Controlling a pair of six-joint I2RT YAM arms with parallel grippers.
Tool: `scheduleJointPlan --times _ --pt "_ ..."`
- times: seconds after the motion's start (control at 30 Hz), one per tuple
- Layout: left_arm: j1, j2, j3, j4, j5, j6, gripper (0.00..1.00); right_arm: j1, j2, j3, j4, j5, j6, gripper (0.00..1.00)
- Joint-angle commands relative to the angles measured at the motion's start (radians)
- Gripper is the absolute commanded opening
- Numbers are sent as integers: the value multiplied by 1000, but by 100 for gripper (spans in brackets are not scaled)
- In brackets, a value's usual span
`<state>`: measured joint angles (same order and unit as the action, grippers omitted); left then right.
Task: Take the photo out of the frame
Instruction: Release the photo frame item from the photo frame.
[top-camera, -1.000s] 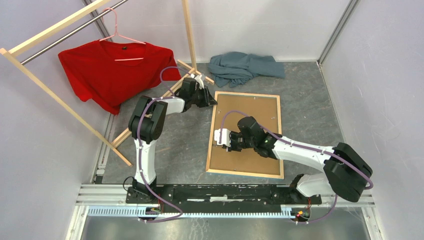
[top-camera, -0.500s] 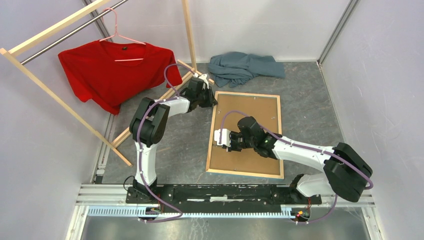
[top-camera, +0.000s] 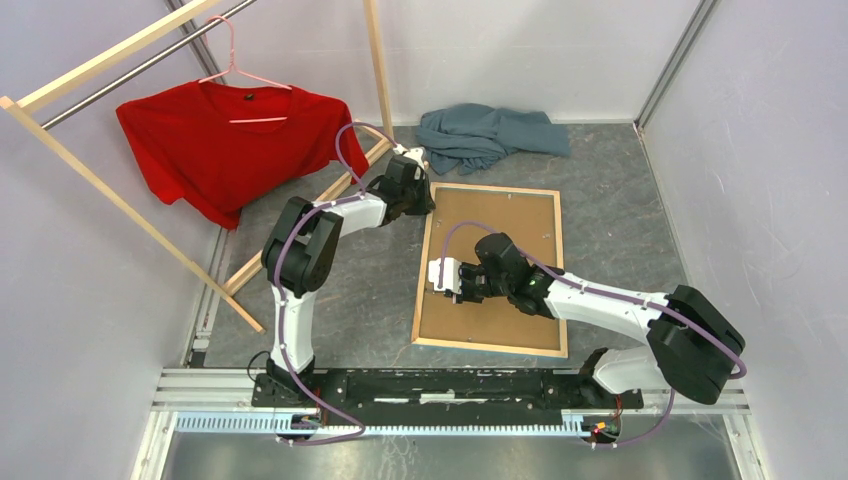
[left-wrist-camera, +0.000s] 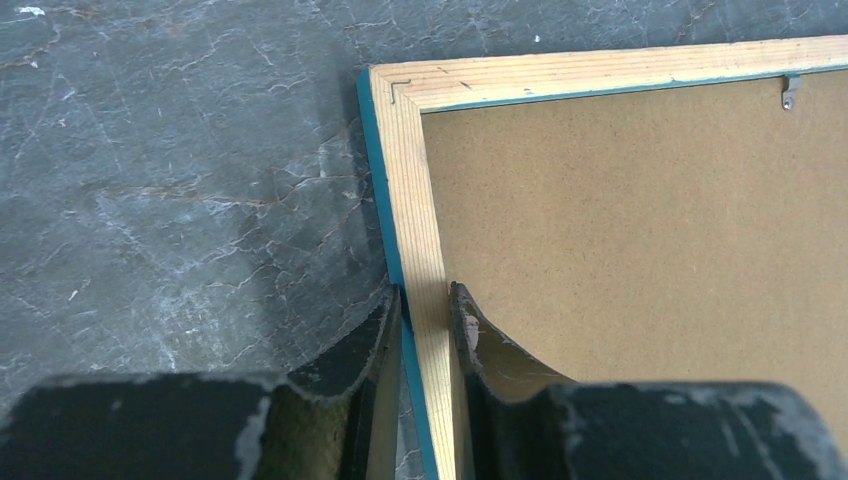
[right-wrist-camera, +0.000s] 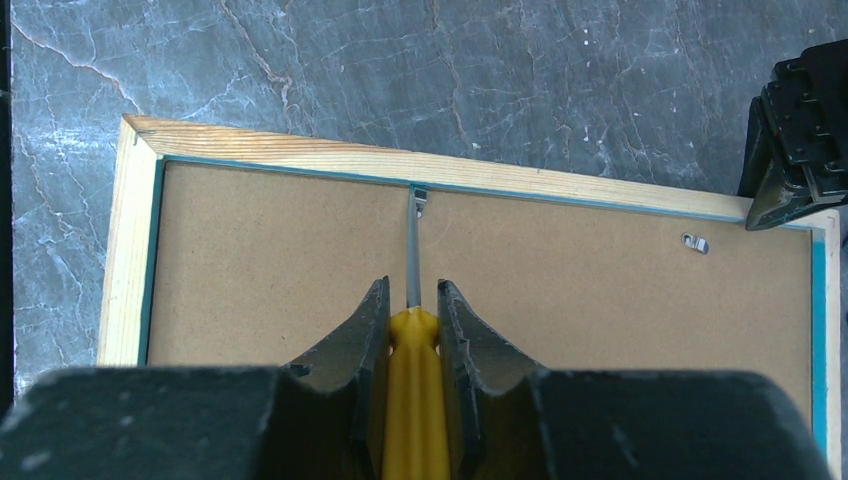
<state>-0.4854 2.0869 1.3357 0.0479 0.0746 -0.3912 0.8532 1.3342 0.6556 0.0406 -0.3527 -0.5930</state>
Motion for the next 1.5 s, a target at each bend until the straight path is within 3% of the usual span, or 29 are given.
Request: scheduleJointPlan --times 0.0,0.3,0.73,1.13,1.47 --pt "4 8 -9 -145 -100 77 13 -4 -5 -10 44 90 -7 0" --pt "3 24 -6 -151 -82 71 3 -4 -16 -20 101 161 42 0" --pt "4 35 -5 -151 -79 71 2 -4 -23 -24 137 228 71 0" --pt "4 42 -1 -151 -38 70 2 -2 -32 -13 86 59 68 0" --pt "5 41 -2 -151 -32 71 2 13 -10 -10 67 45 47 0"
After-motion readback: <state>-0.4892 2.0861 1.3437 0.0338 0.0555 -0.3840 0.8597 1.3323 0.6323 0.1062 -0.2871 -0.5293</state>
